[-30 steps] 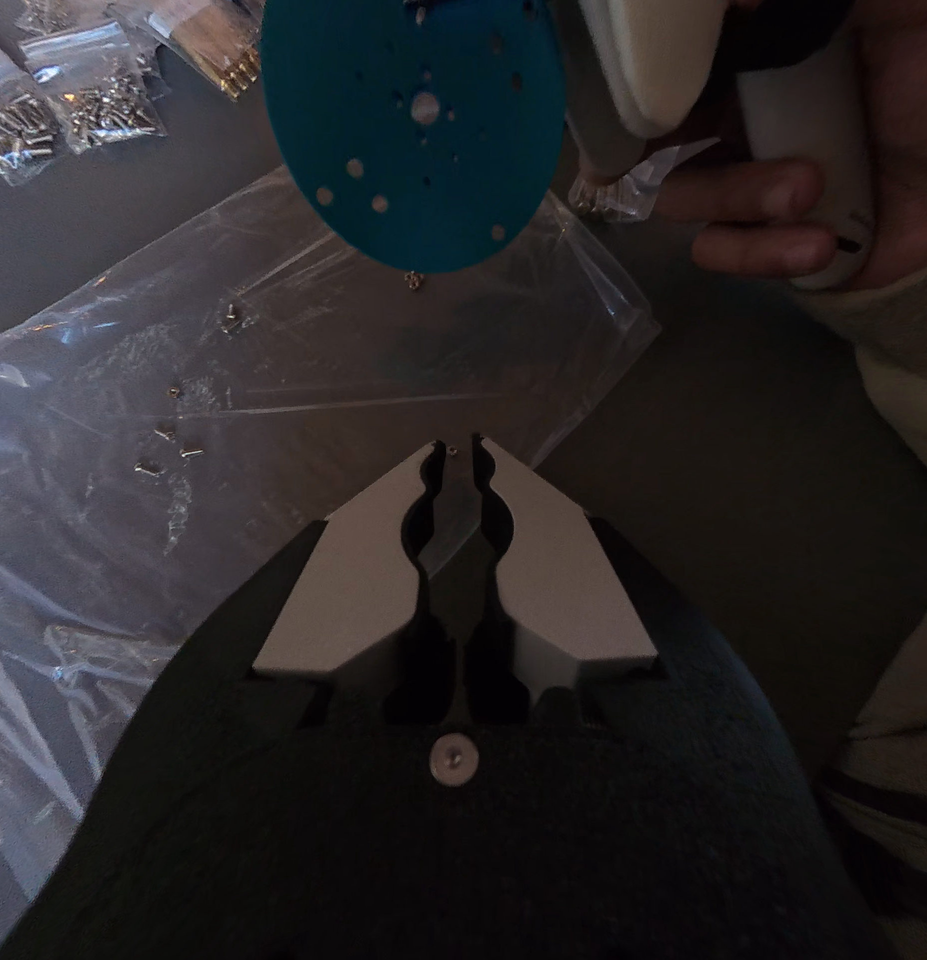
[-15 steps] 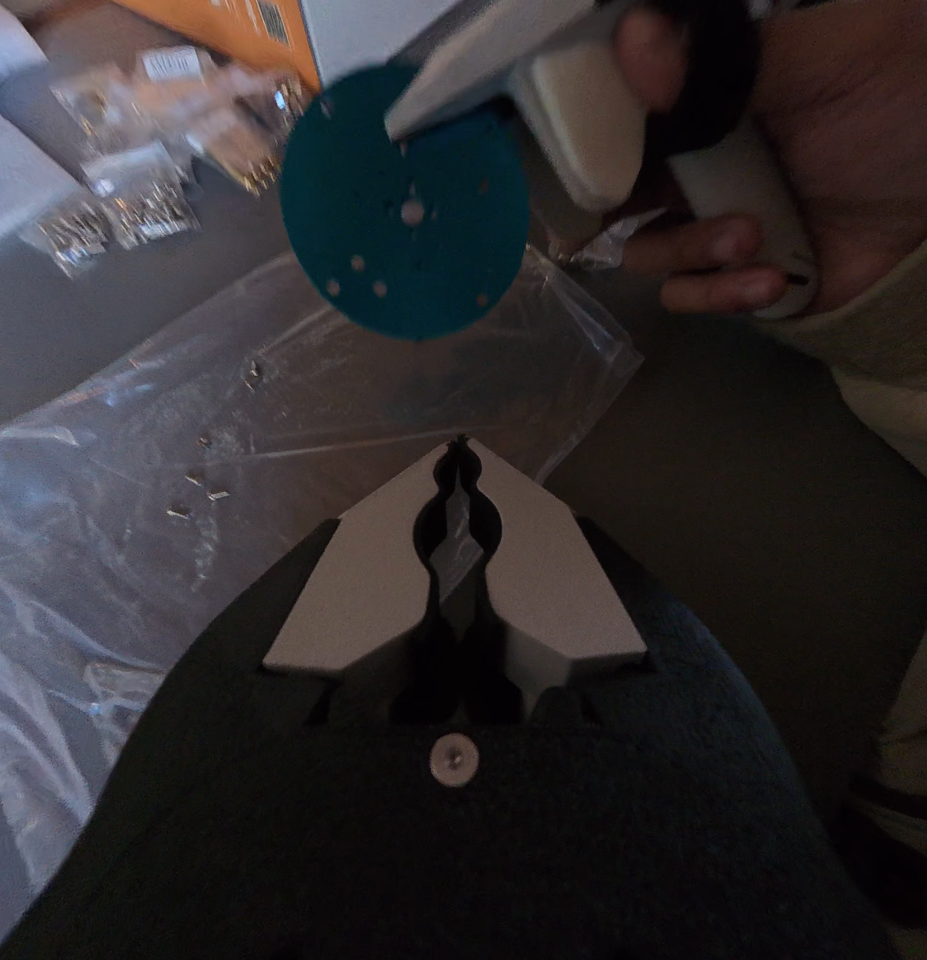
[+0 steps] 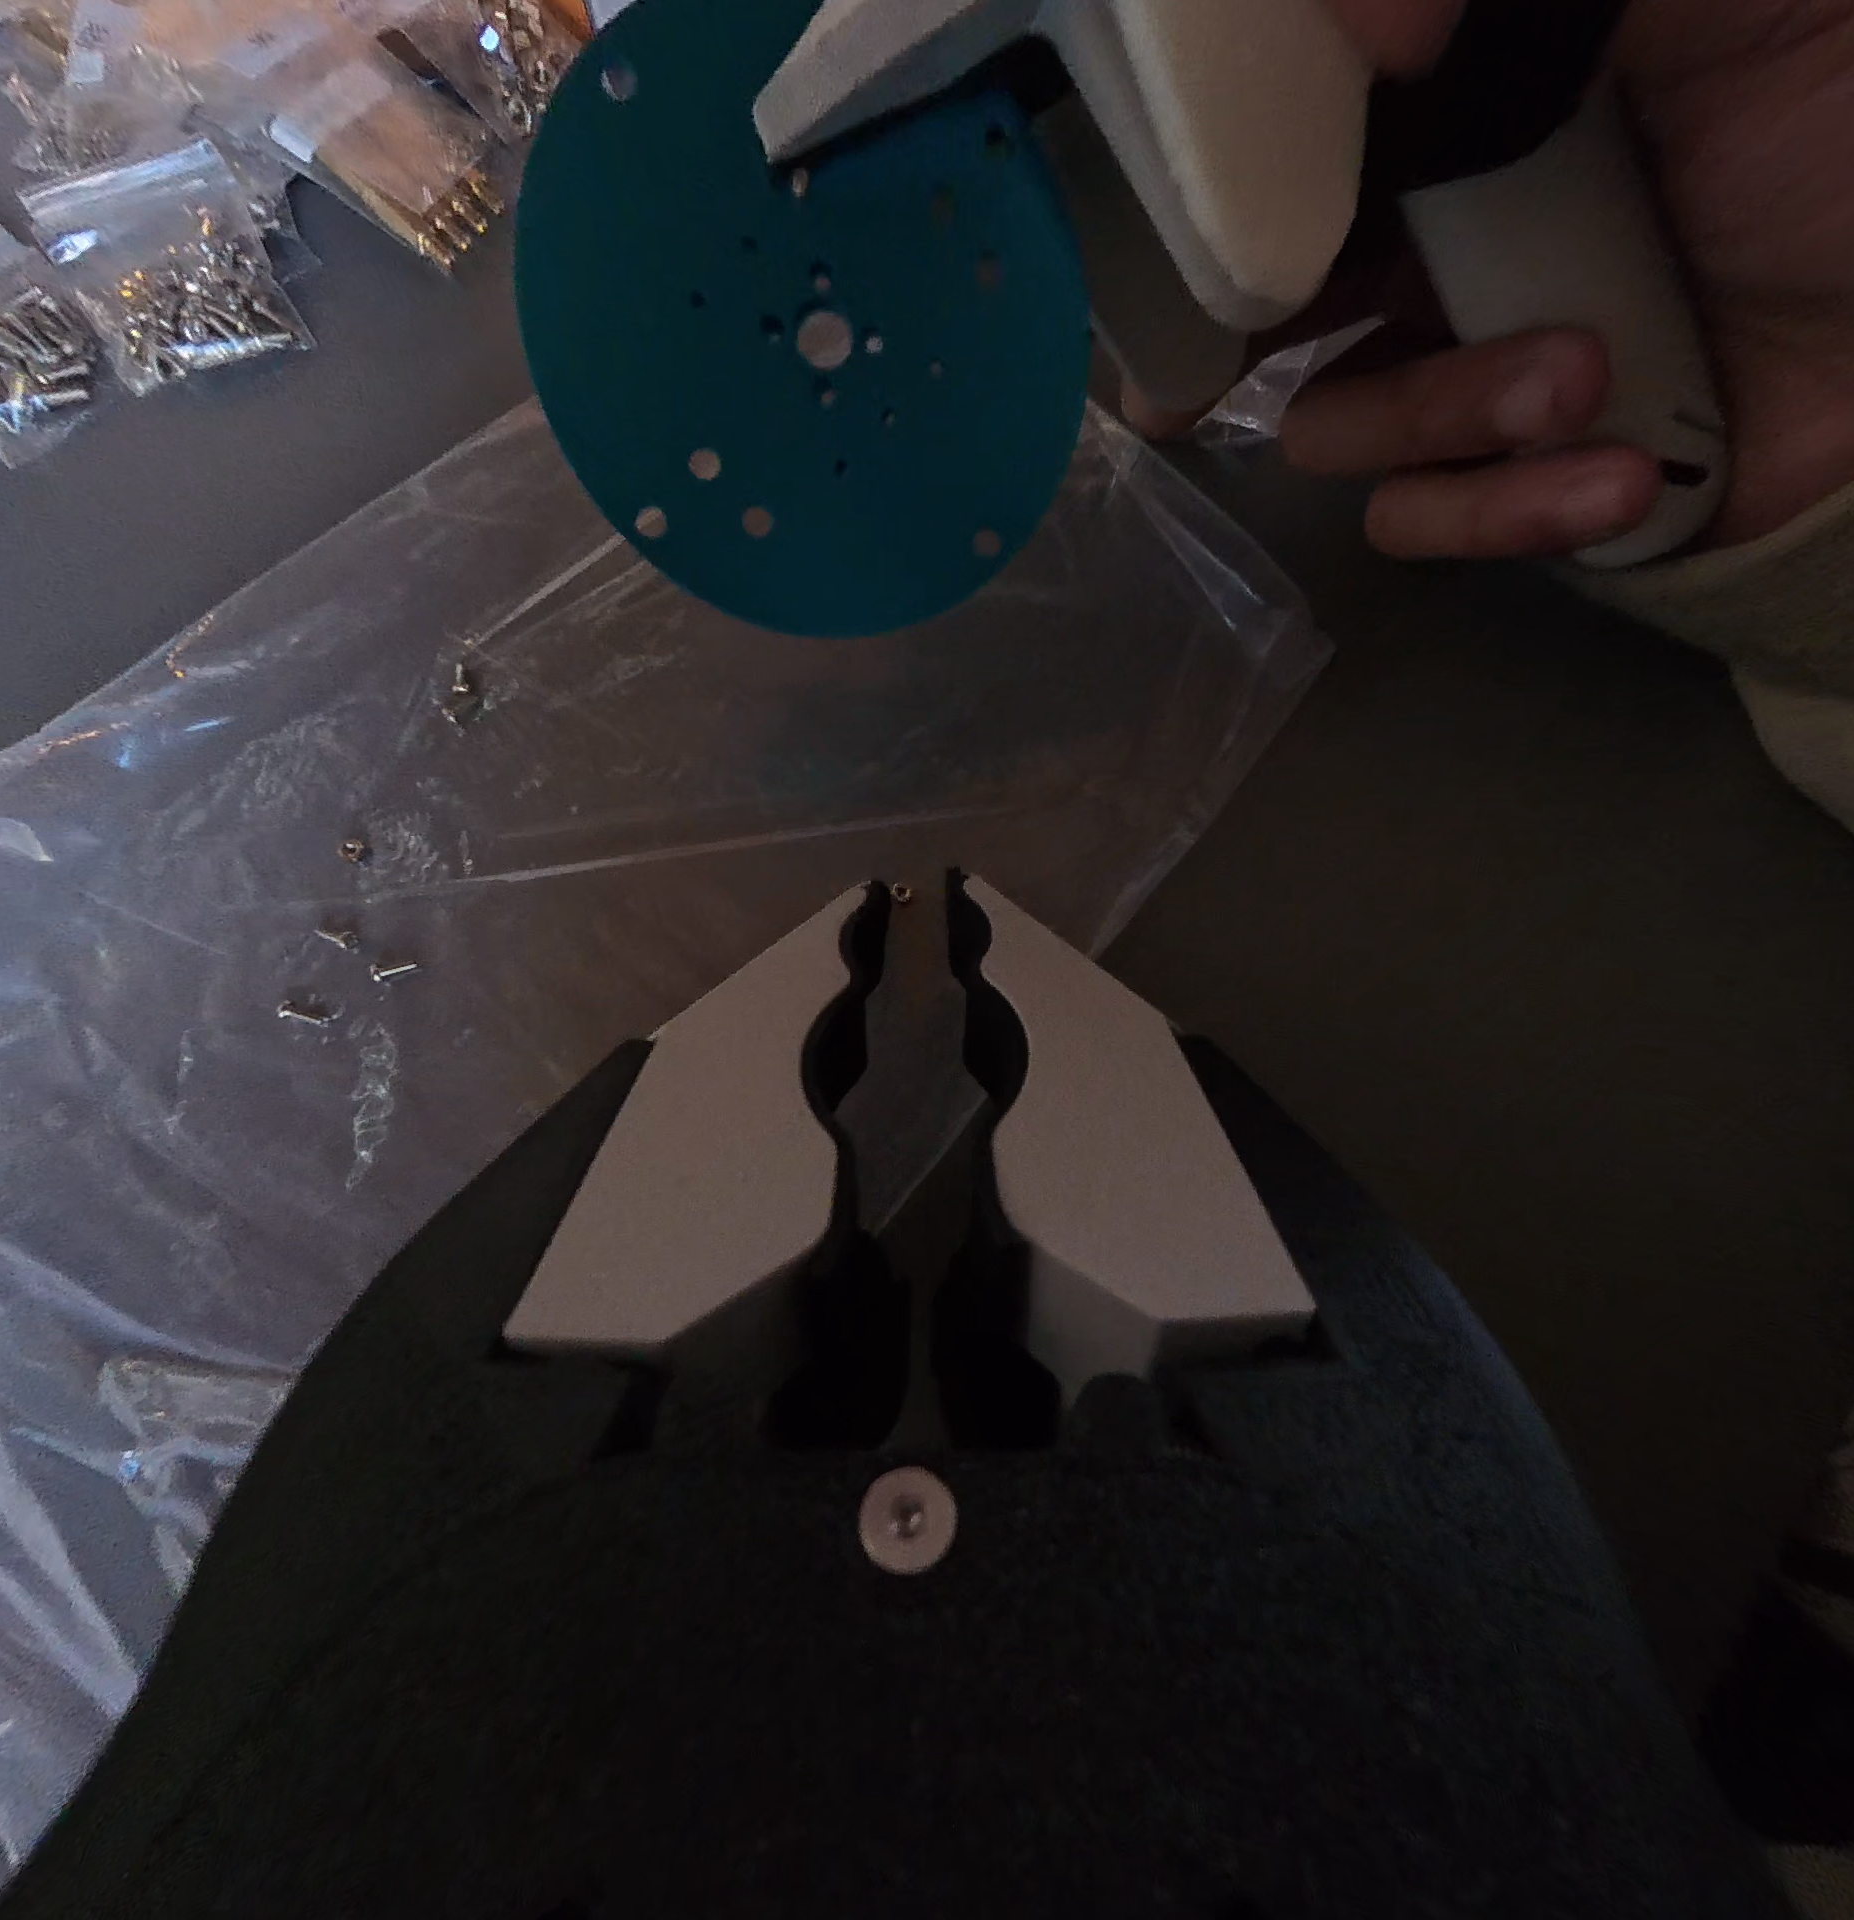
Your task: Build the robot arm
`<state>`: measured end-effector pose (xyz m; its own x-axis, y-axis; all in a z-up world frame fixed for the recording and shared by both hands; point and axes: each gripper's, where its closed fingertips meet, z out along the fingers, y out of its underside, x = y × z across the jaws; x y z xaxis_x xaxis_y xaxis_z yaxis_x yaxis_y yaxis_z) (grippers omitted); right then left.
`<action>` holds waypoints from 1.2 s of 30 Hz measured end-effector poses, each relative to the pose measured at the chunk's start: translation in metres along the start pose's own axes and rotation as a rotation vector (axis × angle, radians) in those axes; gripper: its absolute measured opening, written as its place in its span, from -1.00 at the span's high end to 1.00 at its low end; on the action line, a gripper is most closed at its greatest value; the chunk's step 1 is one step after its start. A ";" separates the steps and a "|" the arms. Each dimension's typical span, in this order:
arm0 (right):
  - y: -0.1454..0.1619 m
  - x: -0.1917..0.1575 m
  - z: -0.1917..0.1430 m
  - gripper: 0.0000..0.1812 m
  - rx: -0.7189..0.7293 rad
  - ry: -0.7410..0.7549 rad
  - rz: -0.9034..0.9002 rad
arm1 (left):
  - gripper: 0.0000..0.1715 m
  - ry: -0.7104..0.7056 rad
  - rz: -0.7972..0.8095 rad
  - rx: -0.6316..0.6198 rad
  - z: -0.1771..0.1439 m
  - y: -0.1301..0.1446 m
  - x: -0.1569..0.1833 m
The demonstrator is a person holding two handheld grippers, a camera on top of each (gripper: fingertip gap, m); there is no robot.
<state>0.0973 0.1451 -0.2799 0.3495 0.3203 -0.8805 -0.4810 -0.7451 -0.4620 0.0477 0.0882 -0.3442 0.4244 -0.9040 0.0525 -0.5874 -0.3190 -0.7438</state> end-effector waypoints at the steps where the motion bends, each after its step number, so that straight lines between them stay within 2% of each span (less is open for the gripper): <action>1: 0.000 0.000 0.000 0.96 -0.001 0.000 0.000 | 0.88 -0.003 0.000 0.000 0.000 0.000 -0.001; 16: 0.001 0.000 0.001 0.96 -0.006 -0.003 0.000 | 0.98 -0.031 0.057 0.014 0.000 -0.002 -0.003; 23: 0.005 -0.001 0.004 0.96 -0.024 0.000 -0.004 | 1.00 -0.077 0.170 0.189 -0.030 -0.051 -0.005; 25: 0.004 0.000 0.003 0.97 -0.020 0.003 -0.001 | 1.00 -0.088 0.164 0.159 -0.032 -0.046 -0.011; 28: 0.002 0.001 0.002 0.97 -0.010 0.006 0.005 | 1.00 -0.058 0.081 0.108 -0.034 -0.025 -0.020; 30: 0.003 0.001 0.003 0.97 -0.016 0.006 0.002 | 0.89 -0.002 0.050 0.062 -0.030 -0.011 -0.015; 33: -0.003 0.002 -0.002 0.97 0.005 0.016 -0.004 | 0.83 0.048 0.080 0.029 -0.022 -0.006 -0.008; 36: -0.021 0.004 -0.016 0.97 0.077 0.074 -0.071 | 0.76 0.070 0.115 -0.031 -0.015 -0.003 -0.011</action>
<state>0.1222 0.1527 -0.2722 0.4419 0.3247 -0.8362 -0.5124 -0.6738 -0.5324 0.0342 0.0951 -0.3327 0.3048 -0.9523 0.0150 -0.6511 -0.2199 -0.7264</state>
